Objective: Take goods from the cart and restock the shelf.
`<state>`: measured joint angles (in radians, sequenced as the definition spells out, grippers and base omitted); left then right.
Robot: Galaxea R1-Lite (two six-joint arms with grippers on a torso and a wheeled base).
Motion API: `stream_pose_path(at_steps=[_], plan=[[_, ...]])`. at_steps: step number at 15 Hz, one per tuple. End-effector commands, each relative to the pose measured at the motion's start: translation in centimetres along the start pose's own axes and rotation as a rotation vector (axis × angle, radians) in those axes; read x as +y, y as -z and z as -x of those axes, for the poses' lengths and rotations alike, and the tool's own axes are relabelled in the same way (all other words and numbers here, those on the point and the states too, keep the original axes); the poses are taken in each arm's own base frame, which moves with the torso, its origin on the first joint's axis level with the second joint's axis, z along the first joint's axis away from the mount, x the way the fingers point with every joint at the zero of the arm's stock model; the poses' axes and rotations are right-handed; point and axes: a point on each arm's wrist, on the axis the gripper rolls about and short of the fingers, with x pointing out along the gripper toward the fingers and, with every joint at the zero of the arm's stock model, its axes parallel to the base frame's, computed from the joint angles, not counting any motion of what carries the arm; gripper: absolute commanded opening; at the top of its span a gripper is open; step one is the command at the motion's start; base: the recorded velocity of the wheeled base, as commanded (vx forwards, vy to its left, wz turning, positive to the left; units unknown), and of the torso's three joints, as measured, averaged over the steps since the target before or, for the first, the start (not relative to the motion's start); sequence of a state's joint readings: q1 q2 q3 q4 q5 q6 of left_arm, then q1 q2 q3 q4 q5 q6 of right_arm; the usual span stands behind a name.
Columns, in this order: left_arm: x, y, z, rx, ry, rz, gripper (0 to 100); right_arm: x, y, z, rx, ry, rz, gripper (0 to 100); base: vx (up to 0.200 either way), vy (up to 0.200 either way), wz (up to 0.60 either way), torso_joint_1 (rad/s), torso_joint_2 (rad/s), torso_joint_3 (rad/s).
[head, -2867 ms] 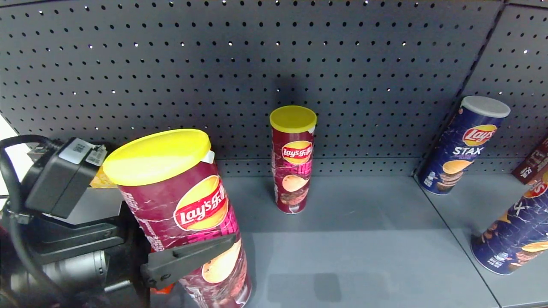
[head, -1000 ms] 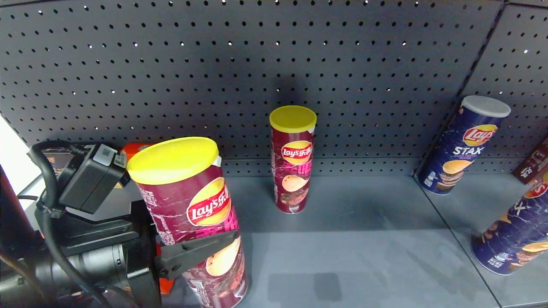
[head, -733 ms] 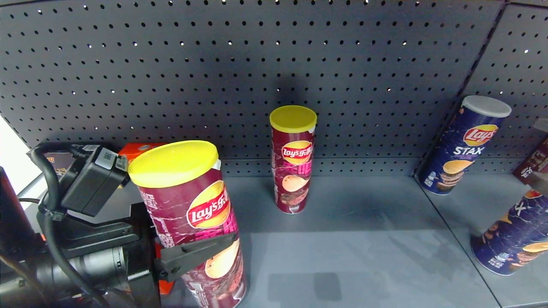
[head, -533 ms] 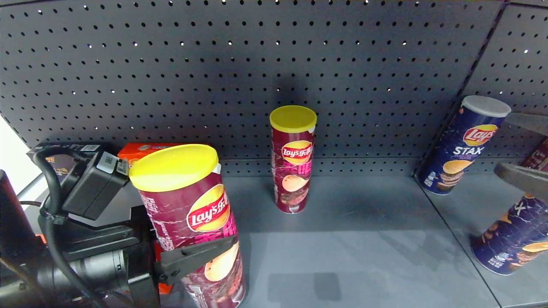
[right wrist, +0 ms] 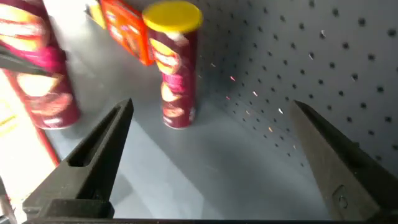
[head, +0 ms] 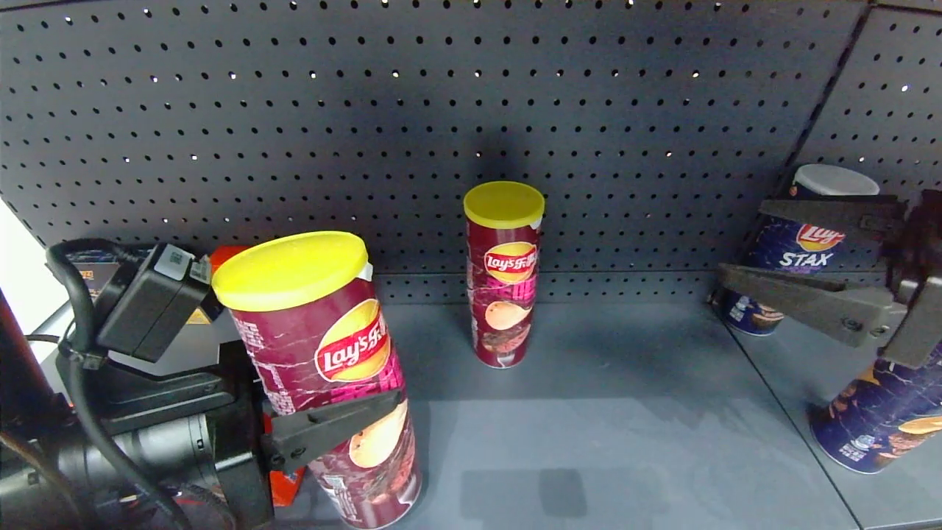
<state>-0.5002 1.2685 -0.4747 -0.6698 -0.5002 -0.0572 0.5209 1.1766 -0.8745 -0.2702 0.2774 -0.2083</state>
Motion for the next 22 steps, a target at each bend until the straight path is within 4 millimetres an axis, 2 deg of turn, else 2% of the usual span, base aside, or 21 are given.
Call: stream_pose_path(at_steps=[1, 7, 15, 22], plan=[[0.0, -0.2, -0.1, -0.007, 0.000, -0.004, 0, 0.2, 0.6, -1.3, 0.032, -0.023, -0.010, 100, 0.000, 0.000, 0.00, 0.000, 0.00, 0.000], [0.1, -0.4, -0.3, -0.008, 0.000, -0.003, 0, 0.1, 2.4, -4.6, 0.104, -0.107, -0.037, 100, 0.000, 0.000, 0.00, 0.000, 0.00, 0.000], [0.1, -0.4, -0.3, -0.009, 0.000, -0.004, 0, -0.7, 5.3, -8.7, 0.160, -0.094, -0.053, 100, 0.000, 0.000, 0.00, 0.000, 0.00, 0.000], [0.2, -0.3, -0.3, -0.004, -0.005, -0.001, 0, -1.6, 7.5, -13.1, 0.011, -0.188, -0.021, 100, 0.000, 0.000, 0.00, 0.000, 0.00, 0.000]])
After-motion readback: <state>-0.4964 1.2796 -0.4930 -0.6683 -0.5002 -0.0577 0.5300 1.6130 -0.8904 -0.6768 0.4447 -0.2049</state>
